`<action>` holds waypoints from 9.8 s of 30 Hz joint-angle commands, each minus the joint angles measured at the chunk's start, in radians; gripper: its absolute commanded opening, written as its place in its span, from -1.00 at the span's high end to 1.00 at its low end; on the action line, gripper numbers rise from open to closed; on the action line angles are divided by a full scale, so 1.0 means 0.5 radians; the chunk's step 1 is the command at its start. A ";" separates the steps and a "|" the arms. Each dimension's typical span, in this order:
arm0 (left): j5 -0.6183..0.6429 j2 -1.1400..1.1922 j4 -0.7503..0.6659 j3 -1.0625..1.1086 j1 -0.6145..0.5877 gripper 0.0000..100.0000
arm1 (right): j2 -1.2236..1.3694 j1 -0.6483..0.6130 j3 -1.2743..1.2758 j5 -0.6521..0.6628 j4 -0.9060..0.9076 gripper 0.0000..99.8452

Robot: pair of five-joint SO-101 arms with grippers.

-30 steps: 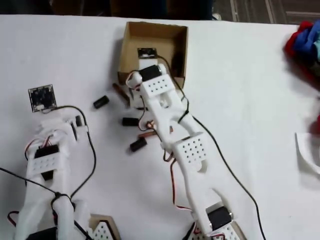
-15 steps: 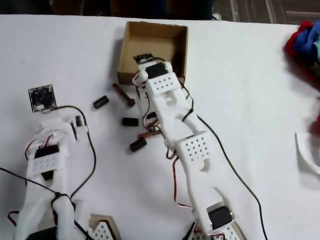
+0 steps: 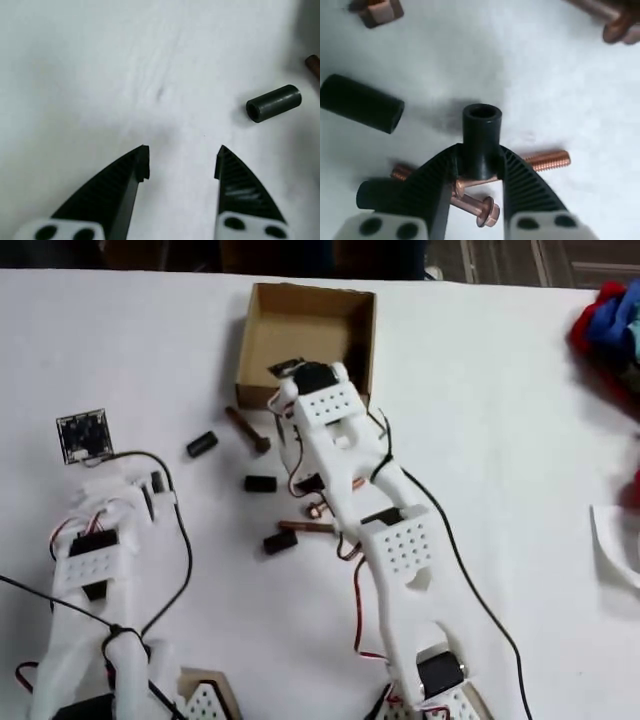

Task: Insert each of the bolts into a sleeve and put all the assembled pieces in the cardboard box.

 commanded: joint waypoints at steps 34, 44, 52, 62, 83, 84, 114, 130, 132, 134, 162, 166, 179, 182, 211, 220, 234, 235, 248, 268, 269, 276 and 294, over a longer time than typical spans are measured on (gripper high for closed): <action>0.012 -0.052 -0.028 -0.054 -0.009 0.53 | 0.041 -0.008 0.009 0.141 -0.121 0.80; 0.012 -0.046 0.101 -0.084 -0.006 0.53 | 0.044 0.020 -0.104 0.129 -0.078 0.96; -0.451 -0.040 0.635 -0.434 0.285 0.53 | -1.020 0.275 0.083 0.144 0.048 0.96; -1.387 0.776 1.142 -1.600 0.654 0.53 | -2.150 0.664 1.654 0.292 -0.373 0.96; -2.940 2.486 2.163 -3.620 0.890 0.53 | -2.576 1.020 2.565 0.341 -0.858 0.96; -3.001 2.535 2.163 -3.641 0.890 0.53 | -2.579 1.020 2.565 0.341 -0.858 0.96; -3.247 3.078 2.332 -4.295 1.040 0.53 | -2.582 1.235 2.633 0.344 -0.888 0.96; -3.234 3.188 2.323 -4.285 1.010 0.83 | -2.582 1.269 2.633 0.344 -0.885 0.96; -3.231 3.188 2.311 -4.292 0.991 0.97 | -2.582 1.269 2.633 0.344 -0.885 0.96; -3.231 3.188 2.311 -4.292 0.970 0.91 | -2.582 1.269 2.633 0.344 -0.885 0.96; -1.218 2.553 2.921 -4.276 0.862 0.95 | -2.582 1.260 2.633 0.325 -0.895 0.96; -1.353 2.559 2.909 -4.273 0.813 0.95 | -2.582 1.260 2.627 0.325 -0.895 0.96; 0.095 2.839 2.648 -4.292 1.135 0.95 | -2.570 1.260 2.627 0.328 -0.925 0.96; 0.657 2.967 2.636 -4.295 1.157 0.92 | -2.570 1.260 2.627 0.331 -0.925 0.96; 1.513 3.161 2.458 -4.371 1.000 0.76 | -2.567 1.263 2.627 0.325 -0.984 0.96; 1.504 3.351 2.443 -4.482 0.997 0.77 | -2.567 1.269 2.627 0.338 -0.977 0.96; -0.893 3.333 2.931 -5.093 0.850 0.95 | -2.567 1.260 2.633 0.325 -0.980 0.96; -0.890 3.330 2.934 -5.099 0.825 0.95 | -2.567 1.260 2.633 0.325 -0.980 0.96; -0.377 3.231 2.906 -4.488 0.672 0.94 | -2.567 1.257 2.636 0.322 -0.980 0.96; -0.387 3.397 2.885 -4.460 0.651 0.76 | -2.567 0.965 2.636 0.212 -1.026 0.96; -0.387 3.394 2.888 -4.460 0.651 0.73 | -2.567 0.965 2.636 0.212 -1.026 0.96; -0.387 3.382 2.928 -4.436 0.651 0.62 | -2.567 0.965 2.636 0.212 -1.076 0.96; -0.390 3.391 2.928 -4.313 0.810 0.62 | -2.564 0.962 2.829 0.196 -1.324 0.96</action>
